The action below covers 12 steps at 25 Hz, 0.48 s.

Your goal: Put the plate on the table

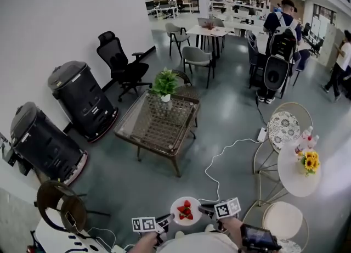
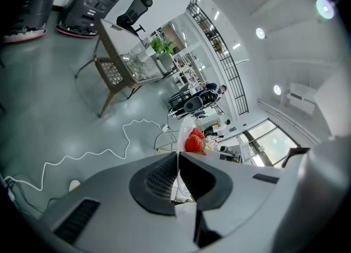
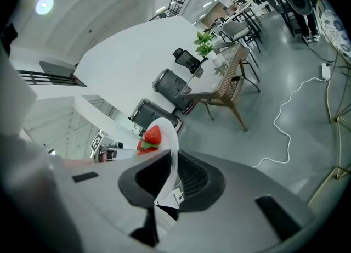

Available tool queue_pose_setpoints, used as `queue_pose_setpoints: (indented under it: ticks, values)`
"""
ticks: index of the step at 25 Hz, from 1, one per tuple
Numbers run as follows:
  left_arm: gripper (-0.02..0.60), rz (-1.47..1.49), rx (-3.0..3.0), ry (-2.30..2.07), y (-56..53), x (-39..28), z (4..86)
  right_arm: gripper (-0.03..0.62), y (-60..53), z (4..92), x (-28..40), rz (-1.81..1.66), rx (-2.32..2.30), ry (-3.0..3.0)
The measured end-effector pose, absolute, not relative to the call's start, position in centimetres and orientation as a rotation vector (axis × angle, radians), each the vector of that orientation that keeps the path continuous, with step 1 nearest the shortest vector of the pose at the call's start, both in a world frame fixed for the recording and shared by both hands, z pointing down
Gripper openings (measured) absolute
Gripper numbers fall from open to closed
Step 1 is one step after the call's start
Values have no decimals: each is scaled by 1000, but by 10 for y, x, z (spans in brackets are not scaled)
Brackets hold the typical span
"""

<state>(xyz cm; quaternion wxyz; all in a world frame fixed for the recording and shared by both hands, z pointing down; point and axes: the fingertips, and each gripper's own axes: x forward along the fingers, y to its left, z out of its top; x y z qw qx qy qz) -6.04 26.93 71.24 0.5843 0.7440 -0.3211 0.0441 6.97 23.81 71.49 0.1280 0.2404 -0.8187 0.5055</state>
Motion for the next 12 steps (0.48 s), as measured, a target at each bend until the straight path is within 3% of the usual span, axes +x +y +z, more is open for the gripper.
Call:
queue_pose_setpoints:
  ticks: [12]
  values:
    - [20,85,1726,-784,263,-41,707,29,227,715,87,1461,654,-2395]
